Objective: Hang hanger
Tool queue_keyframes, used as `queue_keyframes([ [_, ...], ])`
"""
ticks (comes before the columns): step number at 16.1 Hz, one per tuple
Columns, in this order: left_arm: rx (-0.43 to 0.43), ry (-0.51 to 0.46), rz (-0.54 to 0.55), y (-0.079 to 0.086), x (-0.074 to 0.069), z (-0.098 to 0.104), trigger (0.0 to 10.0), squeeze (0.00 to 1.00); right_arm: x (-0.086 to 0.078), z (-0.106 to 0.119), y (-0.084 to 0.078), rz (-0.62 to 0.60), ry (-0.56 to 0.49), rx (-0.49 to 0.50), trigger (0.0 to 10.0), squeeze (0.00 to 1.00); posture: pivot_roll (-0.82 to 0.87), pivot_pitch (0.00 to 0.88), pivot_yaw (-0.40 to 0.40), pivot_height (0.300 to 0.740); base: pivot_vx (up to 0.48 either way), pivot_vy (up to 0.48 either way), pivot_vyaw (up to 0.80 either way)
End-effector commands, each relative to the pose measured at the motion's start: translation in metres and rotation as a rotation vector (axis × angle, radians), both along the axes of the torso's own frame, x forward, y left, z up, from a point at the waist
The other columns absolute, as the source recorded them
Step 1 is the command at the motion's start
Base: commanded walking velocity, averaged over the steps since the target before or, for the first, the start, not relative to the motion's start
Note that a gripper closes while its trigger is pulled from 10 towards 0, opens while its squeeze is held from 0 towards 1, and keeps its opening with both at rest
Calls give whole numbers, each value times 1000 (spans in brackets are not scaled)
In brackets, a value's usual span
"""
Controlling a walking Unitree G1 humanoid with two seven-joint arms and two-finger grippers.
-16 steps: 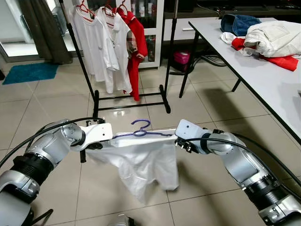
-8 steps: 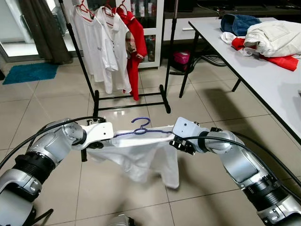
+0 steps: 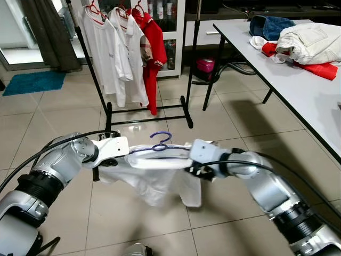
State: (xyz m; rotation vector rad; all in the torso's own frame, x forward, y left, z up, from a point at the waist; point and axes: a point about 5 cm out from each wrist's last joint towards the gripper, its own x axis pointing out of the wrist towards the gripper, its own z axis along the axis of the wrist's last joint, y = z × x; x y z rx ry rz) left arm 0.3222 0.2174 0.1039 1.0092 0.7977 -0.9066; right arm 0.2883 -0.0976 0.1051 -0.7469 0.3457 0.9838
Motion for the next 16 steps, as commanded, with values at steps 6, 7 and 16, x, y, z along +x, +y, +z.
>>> queue_keyframes([
  [6, -33, -64, 44, -1, 10, 13, 0, 0, -7, 2, 1, 83, 10, -33, 10000, 0, -40, 0, 40, 740, 0, 0, 0],
  [7, -41, -73, 51, -1, 11, 15, 0, 0, -9, 1, 3, 107, 16, -35, 10000, 0, -41, 0, 41, 740, 0, 0, 0],
  [16, -279, -103, 151, -23, 20, 24, 0, 0, -29, -5, 32, 230, 8, 43, 10000, 0, -42, 0, 41, 740, 0, 0, 0],
])
